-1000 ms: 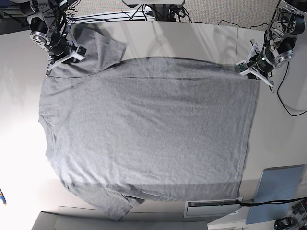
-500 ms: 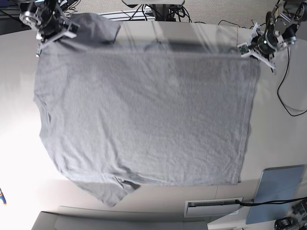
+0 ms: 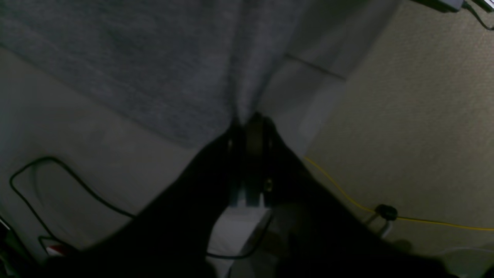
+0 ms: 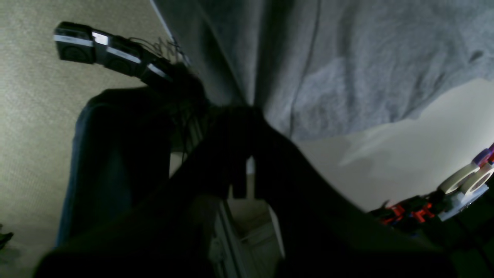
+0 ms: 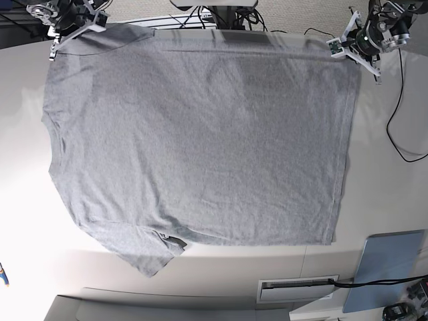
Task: Fold the T-shirt properly
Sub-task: 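Drag the lifted collar edge across the shirt toward the hem, then lower the folded edge onto the shirt and open both grippers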
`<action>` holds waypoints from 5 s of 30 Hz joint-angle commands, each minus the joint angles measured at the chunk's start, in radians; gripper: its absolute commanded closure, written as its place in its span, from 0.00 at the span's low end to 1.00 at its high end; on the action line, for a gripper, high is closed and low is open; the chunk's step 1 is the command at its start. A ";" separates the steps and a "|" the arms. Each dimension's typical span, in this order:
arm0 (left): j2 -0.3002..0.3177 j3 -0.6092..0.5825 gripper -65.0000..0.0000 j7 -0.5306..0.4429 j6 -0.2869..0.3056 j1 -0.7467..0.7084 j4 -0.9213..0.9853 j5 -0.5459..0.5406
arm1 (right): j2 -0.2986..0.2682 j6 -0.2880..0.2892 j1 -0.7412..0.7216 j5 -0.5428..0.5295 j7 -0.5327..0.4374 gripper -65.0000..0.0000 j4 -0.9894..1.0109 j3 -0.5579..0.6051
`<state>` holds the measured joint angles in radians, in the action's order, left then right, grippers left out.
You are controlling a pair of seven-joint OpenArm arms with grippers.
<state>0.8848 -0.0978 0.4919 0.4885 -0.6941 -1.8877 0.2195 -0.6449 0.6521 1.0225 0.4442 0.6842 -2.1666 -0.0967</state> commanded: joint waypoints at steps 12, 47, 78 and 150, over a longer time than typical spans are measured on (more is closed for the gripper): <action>0.012 0.174 1.00 -0.010 -0.003 -0.003 -0.044 -0.146 | -0.014 -0.092 -0.079 0.021 -0.055 1.00 -0.072 -0.146; -0.211 0.172 1.00 -0.127 -0.021 0.381 0.225 -0.146 | -0.012 -0.207 -0.793 -0.010 -0.126 1.00 0.298 0.190; -0.211 0.172 1.00 -0.125 -0.047 0.496 0.224 -0.173 | -0.012 -0.208 -0.792 -0.010 -0.142 1.00 0.298 0.190; -0.452 0.173 1.00 0.142 -0.222 0.485 0.420 -0.707 | 0.176 -0.352 -0.768 -0.504 -0.027 1.00 0.635 0.003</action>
<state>0.4213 0.0765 0.5404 0.2764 -0.1867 -1.4750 -0.5297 -0.4526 0.2882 0.2420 -0.0700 0.6113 -1.5326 -0.0898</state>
